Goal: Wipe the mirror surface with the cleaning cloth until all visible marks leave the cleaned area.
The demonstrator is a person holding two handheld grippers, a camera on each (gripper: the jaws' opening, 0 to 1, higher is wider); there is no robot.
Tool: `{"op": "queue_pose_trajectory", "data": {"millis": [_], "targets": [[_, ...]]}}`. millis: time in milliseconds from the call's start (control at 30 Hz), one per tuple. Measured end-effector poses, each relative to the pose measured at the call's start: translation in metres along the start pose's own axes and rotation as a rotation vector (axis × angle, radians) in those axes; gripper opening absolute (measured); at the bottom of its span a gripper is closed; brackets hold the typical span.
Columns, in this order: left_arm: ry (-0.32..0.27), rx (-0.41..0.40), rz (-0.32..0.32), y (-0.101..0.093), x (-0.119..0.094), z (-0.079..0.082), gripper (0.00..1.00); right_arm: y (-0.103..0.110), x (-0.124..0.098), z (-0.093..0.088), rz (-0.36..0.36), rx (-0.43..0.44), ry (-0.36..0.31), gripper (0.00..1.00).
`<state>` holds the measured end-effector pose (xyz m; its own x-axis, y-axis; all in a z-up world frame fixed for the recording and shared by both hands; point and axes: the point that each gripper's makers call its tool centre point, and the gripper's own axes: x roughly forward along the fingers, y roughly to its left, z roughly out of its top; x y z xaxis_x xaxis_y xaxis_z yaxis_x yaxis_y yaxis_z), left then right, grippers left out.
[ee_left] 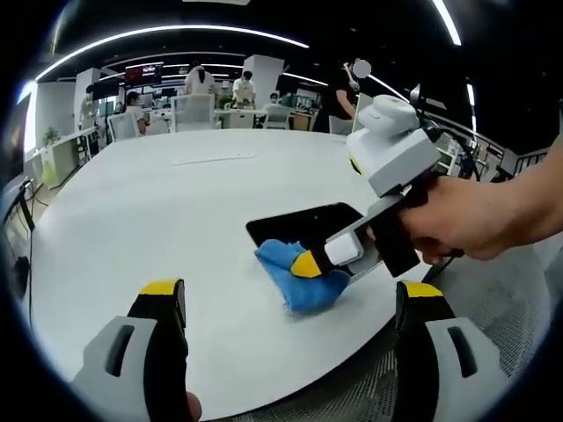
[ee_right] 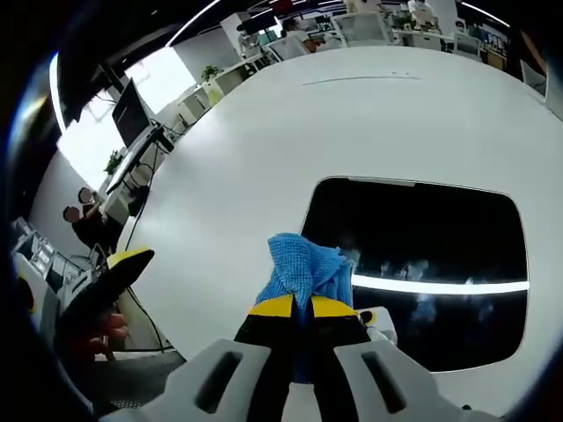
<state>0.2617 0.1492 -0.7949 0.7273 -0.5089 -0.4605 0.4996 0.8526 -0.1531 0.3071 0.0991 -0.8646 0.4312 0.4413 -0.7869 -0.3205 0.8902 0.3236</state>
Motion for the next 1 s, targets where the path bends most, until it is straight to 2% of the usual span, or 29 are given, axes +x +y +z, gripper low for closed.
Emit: {"op": "queue_pose_trajectory", "data": {"millis": [133,200,333,733,1000], "targets": [[-0.005,-0.001,0.001,0.001,0.0,0.001,0.99,0.001,0.001,0.0,-0.017,0.005,-0.001,0.0],[-0.006,-0.003,0.002,0.001,0.0,0.001,0.99,0.0,0.0,0.0,-0.046,-0.075,0.014,0.0],[-0.006,-0.005,0.001,0.001,0.0,0.001,0.99,-0.002,0.002,0.001,-0.035,0.024,0.015,0.0],[-0.011,-0.005,0.006,0.002,0.0,0.002,0.99,-0.007,0.01,0.018,-0.049,-0.033,0.014,0.0],[-0.011,-0.002,0.01,0.003,0.0,0.001,0.99,-0.016,0.019,0.038,-0.053,-0.057,0.013,0.0]]}}
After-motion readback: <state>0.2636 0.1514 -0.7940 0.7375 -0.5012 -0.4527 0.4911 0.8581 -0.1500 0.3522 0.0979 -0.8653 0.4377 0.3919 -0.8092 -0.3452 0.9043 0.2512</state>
